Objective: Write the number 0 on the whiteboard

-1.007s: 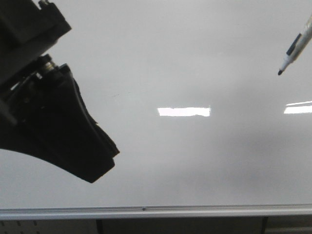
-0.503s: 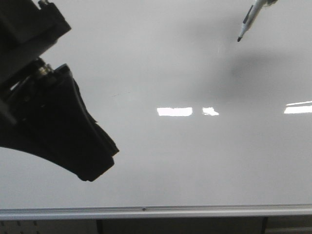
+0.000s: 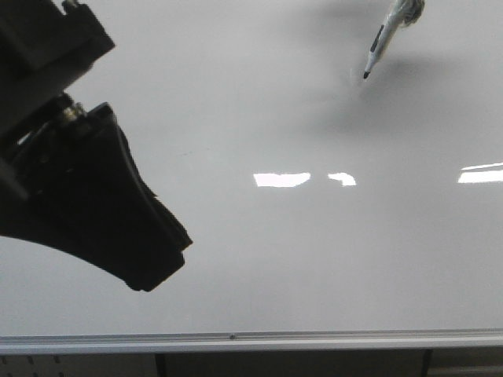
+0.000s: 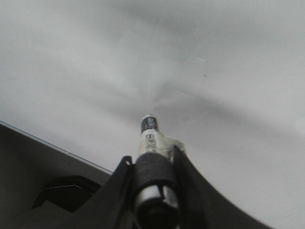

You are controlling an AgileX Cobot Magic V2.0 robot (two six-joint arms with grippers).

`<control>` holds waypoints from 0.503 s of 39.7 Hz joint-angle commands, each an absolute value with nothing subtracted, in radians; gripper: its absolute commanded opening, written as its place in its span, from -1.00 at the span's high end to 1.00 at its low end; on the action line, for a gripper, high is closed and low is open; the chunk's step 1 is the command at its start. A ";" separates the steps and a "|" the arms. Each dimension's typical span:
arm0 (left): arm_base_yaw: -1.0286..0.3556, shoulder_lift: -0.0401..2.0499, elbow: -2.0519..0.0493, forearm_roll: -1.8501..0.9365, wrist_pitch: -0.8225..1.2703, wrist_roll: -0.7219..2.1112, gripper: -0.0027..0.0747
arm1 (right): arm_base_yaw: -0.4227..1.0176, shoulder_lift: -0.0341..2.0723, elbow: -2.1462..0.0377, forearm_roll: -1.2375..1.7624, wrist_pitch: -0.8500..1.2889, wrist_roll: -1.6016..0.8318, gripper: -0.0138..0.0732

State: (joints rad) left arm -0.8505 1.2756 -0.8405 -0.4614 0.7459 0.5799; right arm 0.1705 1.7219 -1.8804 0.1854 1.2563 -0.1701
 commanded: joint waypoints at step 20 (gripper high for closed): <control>-0.855 1.247 -0.871 -0.494 0.703 0.572 0.98 | 0.171 1.719 -1.917 0.192 1.184 -0.170 0.82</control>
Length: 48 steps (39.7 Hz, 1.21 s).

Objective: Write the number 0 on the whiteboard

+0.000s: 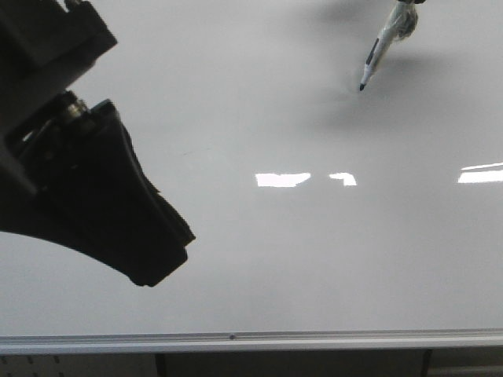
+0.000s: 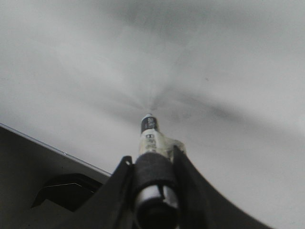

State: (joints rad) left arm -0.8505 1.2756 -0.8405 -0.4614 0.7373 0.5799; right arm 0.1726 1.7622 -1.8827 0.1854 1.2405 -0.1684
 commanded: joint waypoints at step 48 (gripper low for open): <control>-0.855 1.247 -0.871 -0.494 0.703 0.572 0.98 | 0.171 1.767 -1.917 0.192 1.156 -0.170 0.82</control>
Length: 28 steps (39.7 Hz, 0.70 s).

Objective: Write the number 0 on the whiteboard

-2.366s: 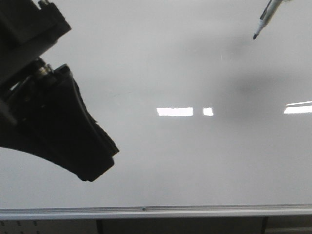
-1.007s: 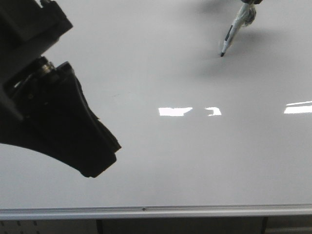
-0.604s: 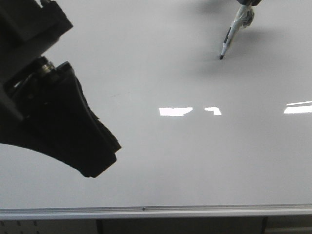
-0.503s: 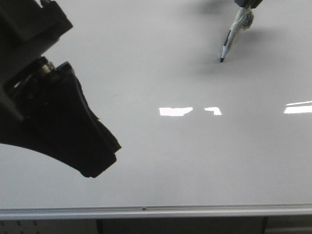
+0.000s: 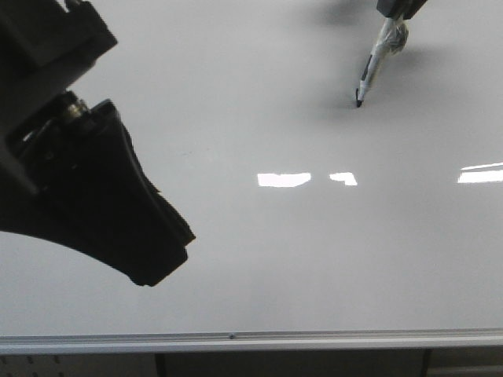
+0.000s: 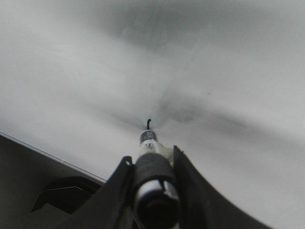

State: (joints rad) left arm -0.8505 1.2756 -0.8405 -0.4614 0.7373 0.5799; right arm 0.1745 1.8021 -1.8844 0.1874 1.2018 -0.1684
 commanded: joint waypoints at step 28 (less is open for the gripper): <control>-0.855 1.247 -0.871 -0.494 0.703 0.572 0.98 | 0.169 1.793 -1.918 0.111 1.155 -0.170 0.82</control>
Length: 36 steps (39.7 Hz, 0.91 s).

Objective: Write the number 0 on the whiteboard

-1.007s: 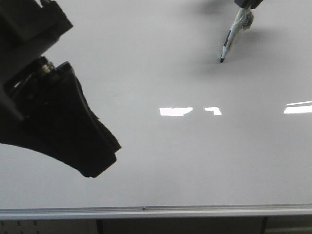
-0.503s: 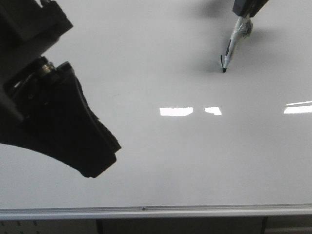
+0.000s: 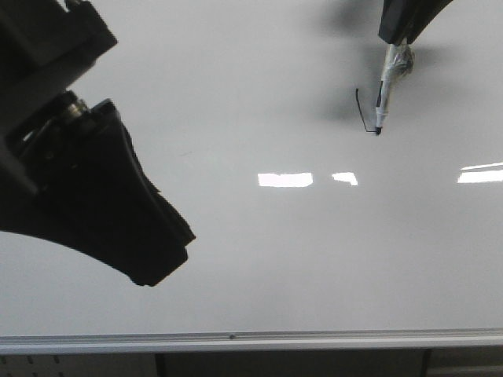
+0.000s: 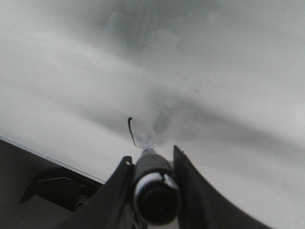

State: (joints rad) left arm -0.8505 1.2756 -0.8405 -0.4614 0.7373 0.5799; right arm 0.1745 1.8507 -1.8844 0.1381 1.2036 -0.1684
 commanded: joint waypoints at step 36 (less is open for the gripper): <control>-0.855 1.247 -0.871 -0.494 0.703 0.572 0.98 | 0.187 1.786 -2.065 0.084 1.094 -0.138 0.82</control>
